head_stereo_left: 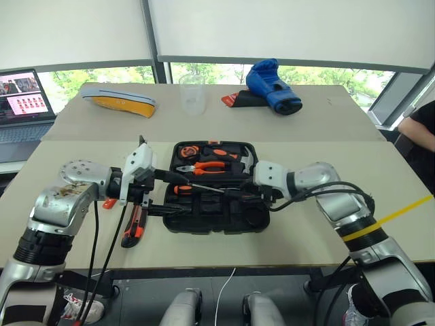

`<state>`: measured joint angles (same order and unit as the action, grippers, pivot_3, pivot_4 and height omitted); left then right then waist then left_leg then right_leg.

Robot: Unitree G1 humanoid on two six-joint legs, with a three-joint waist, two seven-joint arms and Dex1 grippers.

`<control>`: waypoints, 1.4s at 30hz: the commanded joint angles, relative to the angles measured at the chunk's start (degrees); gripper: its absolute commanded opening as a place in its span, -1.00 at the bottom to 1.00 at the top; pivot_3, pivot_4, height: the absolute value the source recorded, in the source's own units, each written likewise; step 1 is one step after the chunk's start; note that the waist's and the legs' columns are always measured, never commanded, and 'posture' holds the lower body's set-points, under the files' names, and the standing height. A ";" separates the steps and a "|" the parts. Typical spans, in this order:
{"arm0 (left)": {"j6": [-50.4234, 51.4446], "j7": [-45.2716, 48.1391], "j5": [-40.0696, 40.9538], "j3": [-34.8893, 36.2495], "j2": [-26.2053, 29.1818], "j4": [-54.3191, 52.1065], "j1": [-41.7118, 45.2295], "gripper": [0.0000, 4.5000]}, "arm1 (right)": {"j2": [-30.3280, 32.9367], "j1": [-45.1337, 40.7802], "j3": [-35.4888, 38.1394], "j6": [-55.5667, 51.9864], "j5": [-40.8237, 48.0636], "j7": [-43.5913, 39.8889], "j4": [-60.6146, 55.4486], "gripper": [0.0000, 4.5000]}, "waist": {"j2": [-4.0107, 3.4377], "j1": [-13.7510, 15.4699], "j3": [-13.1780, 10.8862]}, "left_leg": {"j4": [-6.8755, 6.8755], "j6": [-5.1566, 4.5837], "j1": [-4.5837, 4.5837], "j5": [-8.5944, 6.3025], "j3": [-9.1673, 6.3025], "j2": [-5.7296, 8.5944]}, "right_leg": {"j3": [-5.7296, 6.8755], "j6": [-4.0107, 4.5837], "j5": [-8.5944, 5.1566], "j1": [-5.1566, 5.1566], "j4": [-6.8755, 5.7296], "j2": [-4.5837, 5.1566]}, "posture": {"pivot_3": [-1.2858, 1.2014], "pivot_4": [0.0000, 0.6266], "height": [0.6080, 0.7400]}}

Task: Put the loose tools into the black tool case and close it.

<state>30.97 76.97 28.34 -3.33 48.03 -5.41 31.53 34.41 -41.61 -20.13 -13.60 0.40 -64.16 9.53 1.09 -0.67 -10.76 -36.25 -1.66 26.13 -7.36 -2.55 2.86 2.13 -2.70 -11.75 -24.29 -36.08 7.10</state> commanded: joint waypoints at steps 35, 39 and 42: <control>-1.72 -1.39 -0.44 1.17 0.94 -1.78 -0.61 1.00 | -2.09 -2.90 3.26 -4.15 3.07 -3.61 -3.26 0.08 | 0.00 -0.03 0.00 | 0.01 0.07 -0.04 -0.04 0.00 -0.03 | -0.01 0.01 0.00 0.00 0.00 -0.03 | 0.03 -0.52 1.00; -1.75 -1.46 -0.66 1.18 0.99 -1.82 -0.62 1.00 | -3.79 -3.10 2.90 -4.50 3.35 -2.99 -2.57 -0.41 | 0.00 -0.02 0.00 | 0.01 0.07 -0.04 -0.04 0.00 -0.03 | -0.01 0.01 0.00 0.00 0.00 -0.03 | 0.03 -0.52 1.00; -1.77 -1.41 -0.77 1.37 1.15 -1.79 -0.65 1.00 | -5.01 -3.56 2.60 -4.61 3.39 -2.46 -1.74 -0.85 | 0.00 -0.01 0.00 | 0.00 0.07 -0.04 -0.04 0.00 -0.03 | -0.01 0.01 0.01 0.00 0.00 -0.03 | 0.03 -0.52 1.00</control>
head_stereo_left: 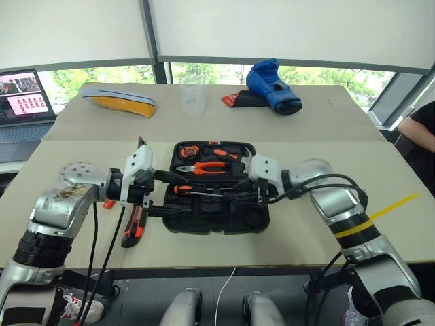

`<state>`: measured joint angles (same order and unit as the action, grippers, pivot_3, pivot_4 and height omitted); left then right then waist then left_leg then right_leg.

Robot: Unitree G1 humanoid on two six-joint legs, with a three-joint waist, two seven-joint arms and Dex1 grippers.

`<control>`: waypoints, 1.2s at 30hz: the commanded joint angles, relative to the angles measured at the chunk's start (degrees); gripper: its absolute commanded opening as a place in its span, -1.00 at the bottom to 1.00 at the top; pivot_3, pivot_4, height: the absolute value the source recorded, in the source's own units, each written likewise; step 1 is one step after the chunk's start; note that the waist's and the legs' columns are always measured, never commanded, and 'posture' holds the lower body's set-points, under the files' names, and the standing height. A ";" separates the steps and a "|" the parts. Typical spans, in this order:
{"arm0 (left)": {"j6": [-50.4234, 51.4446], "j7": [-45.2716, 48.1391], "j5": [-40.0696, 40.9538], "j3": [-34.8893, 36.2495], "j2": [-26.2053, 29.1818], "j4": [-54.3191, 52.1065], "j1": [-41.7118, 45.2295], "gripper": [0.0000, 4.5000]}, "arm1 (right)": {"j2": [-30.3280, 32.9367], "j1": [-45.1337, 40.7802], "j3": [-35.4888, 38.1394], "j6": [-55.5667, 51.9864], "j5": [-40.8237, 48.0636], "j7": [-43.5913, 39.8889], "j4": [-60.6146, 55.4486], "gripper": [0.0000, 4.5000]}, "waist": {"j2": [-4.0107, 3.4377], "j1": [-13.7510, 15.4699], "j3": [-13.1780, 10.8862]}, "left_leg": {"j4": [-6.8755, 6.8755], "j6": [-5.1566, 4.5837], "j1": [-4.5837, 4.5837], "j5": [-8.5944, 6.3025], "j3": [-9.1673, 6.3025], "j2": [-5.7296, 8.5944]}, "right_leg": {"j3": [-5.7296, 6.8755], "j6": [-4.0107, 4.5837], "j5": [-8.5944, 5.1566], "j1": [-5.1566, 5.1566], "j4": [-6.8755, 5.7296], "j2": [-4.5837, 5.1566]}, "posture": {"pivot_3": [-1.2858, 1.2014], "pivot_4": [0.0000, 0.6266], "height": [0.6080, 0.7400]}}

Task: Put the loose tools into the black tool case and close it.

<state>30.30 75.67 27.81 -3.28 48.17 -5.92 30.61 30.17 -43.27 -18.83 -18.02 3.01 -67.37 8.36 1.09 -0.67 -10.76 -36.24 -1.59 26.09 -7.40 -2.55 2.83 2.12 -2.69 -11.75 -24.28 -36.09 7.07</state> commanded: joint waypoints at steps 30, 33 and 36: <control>-1.81 -1.03 -0.94 1.27 0.72 -0.85 -0.86 1.00 | -2.32 -0.91 -8.16 12.72 -14.39 3.88 6.99 -0.97 | 0.00 -0.12 0.01 | 0.29 0.28 -0.61 -0.12 0.01 -0.16 | -0.12 0.20 -0.10 0.15 -0.01 -0.22 | 0.03 -0.52 1.00; -1.33 -2.01 -1.03 2.09 1.17 -0.99 -1.79 1.00 | -4.41 -1.79 -3.62 7.81 -8.53 2.63 3.77 -0.97 | 0.00 -0.11 0.01 | 0.29 0.27 -0.61 -0.11 0.03 -0.25 | -0.15 0.21 -0.10 0.17 0.01 -0.33 | 0.03 -0.52 1.00; 0.22 -4.64 -0.57 4.98 2.14 -1.62 -4.51 1.00 | -6.56 -2.62 3.51 -3.58 2.88 0.48 -5.04 -0.97 | 0.01 -0.24 0.00 | 0.30 0.25 -0.57 -0.09 0.07 -0.45 | -0.26 0.28 -0.06 0.20 0.00 -0.54 | 0.03 -0.52 1.00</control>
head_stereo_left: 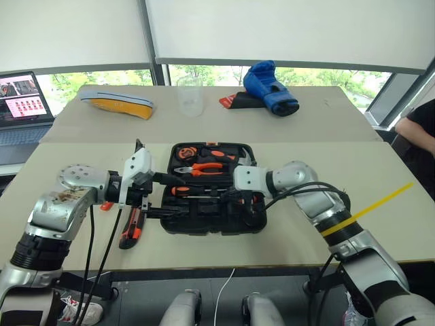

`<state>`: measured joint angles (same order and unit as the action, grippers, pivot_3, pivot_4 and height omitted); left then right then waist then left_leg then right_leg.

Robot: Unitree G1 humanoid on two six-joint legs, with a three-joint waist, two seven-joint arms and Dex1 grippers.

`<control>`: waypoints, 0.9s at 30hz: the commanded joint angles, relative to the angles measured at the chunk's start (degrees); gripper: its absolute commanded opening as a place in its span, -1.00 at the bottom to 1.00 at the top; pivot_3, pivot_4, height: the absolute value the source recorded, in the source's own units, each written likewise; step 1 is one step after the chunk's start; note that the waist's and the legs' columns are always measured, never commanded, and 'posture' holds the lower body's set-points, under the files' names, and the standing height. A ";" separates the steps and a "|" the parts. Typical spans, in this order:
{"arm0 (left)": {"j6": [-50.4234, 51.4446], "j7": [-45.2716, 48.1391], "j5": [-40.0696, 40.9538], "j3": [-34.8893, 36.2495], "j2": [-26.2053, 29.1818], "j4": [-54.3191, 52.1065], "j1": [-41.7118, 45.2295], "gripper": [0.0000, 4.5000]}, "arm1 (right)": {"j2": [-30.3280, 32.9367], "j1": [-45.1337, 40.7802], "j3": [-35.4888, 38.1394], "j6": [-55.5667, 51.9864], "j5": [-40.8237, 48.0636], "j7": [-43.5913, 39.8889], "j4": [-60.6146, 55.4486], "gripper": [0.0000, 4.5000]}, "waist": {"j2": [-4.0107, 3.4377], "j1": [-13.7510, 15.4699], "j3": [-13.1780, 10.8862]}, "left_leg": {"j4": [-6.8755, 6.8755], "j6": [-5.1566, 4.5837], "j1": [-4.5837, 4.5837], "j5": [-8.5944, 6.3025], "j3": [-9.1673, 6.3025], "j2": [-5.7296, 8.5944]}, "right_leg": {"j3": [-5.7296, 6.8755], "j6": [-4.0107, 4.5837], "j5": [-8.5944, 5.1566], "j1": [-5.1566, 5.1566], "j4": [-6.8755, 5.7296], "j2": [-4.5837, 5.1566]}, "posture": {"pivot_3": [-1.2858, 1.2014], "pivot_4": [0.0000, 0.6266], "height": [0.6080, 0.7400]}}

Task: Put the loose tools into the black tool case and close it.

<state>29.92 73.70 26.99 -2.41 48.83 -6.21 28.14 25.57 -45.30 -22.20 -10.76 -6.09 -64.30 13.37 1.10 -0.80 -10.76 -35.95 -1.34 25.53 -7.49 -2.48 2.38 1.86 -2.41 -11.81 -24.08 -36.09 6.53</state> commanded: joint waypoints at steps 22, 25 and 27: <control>7.07 -20.63 -3.91 33.71 6.77 1.56 -36.10 1.00 | 8.78 10.28 17.79 -33.36 35.37 1.75 -38.14 0.96 | 0.10 1.56 0.02 | 0.70 0.29 0.39 -0.17 1.41 -1.03 | 0.42 0.74 -0.20 -0.77 0.41 1.02 | 0.03 -0.52 1.00; 8.81 -19.92 -6.00 25.66 10.20 6.25 -27.96 1.00 | 8.96 10.84 17.81 -33.21 35.89 3.00 -39.39 0.96 | 0.09 1.89 0.02 | 0.70 0.29 0.77 -0.17 1.85 -1.26 | 0.70 0.69 0.00 -1.03 0.46 0.94 | 0.03 -0.52 1.00; 11.61 -19.68 -7.72 18.87 11.28 10.22 -19.76 1.00 | 9.24 11.72 17.97 -33.13 35.92 4.10 -40.65 0.96 | 0.11 1.98 0.03 | 0.70 0.29 0.79 -0.17 2.12 -1.27 | 0.67 0.64 0.16 -1.06 0.48 0.95 | 0.03 -0.52 1.00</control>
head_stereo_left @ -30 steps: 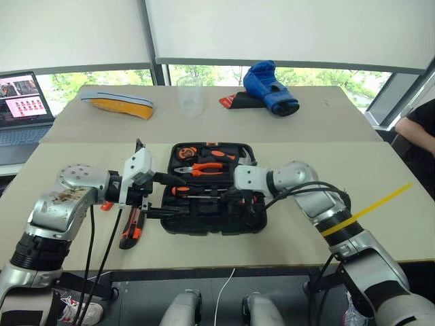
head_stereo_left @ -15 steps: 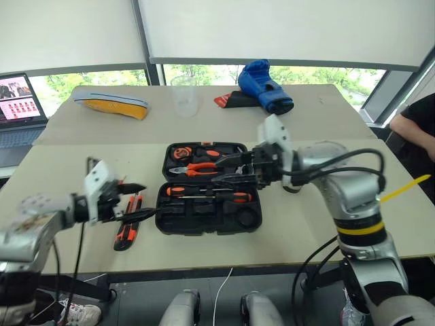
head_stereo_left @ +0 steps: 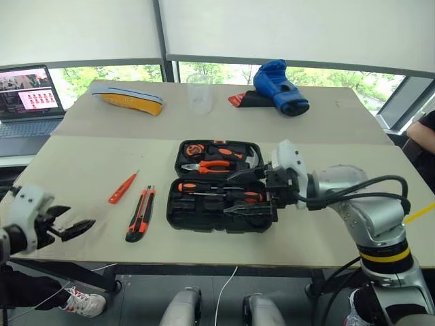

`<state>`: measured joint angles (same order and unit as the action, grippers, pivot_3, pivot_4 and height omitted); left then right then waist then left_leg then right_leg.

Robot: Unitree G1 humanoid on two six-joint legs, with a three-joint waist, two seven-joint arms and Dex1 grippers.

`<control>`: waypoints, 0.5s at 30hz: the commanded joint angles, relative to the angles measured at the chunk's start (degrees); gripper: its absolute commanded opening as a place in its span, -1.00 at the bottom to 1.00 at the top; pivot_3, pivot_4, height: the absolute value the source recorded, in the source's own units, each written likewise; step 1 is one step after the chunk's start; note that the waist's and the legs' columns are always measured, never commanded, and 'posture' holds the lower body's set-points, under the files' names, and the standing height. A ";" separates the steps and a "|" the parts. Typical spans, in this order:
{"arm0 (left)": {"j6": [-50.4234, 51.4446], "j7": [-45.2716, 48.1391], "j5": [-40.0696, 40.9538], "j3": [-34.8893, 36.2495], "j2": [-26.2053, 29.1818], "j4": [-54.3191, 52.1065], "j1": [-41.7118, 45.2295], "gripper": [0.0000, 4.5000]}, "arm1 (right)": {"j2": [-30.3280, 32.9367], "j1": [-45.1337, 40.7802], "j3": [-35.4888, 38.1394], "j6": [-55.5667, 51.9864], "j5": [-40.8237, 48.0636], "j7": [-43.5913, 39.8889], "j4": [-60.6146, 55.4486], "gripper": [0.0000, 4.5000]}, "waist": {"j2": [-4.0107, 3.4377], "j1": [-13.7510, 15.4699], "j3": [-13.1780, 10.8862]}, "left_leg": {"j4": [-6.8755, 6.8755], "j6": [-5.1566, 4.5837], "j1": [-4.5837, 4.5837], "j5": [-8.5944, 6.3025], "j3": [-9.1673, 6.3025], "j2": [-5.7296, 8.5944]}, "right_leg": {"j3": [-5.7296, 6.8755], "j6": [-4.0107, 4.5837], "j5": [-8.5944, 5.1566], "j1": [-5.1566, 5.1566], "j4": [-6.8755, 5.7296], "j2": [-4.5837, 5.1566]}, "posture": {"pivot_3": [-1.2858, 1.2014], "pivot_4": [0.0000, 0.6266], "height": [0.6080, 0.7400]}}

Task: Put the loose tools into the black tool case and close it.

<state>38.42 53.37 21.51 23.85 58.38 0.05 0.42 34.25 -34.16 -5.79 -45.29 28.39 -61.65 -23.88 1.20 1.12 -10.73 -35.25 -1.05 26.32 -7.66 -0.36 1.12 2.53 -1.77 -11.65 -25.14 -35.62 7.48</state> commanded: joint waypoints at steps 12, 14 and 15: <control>7.46 1.28 -13.65 -30.69 -3.94 28.13 37.18 1.00 | 2.29 5.16 3.30 -1.33 4.38 8.86 -11.26 0.96 | 0.22 -0.48 0.03 | -0.52 -0.29 0.03 0.32 0.42 -0.16 | -0.17 -0.42 0.06 0.22 -0.29 -0.51 | 0.03 -0.52 1.00; 7.63 3.26 -14.23 -32.05 -4.86 30.70 39.11 0.89 | 2.78 5.51 3.74 -1.70 4.84 9.66 -12.03 0.98 | 0.21 -0.43 0.03 | -0.56 -0.27 0.02 0.31 0.52 -0.20 | -0.16 -0.42 0.05 0.22 -0.34 -0.51 | 0.03 -0.52 1.00; 6.48 3.84 -15.10 -32.85 -5.04 31.74 39.51 0.76 | 3.05 5.62 3.93 -1.86 5.21 10.09 -12.32 1.00 | 0.21 -0.43 0.03 | -0.57 0.00 0.01 0.15 0.51 -0.21 | -0.16 -0.41 0.05 0.23 -0.36 -0.50 | 0.03 -0.52 1.00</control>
<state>45.87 55.55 8.09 -6.67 54.12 28.70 40.27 36.63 -28.25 -3.85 -46.69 32.29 -52.45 -33.48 1.41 0.70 -10.70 -35.83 -1.04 26.33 -7.52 0.13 0.88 2.37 -2.07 -11.64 -24.92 -35.97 7.00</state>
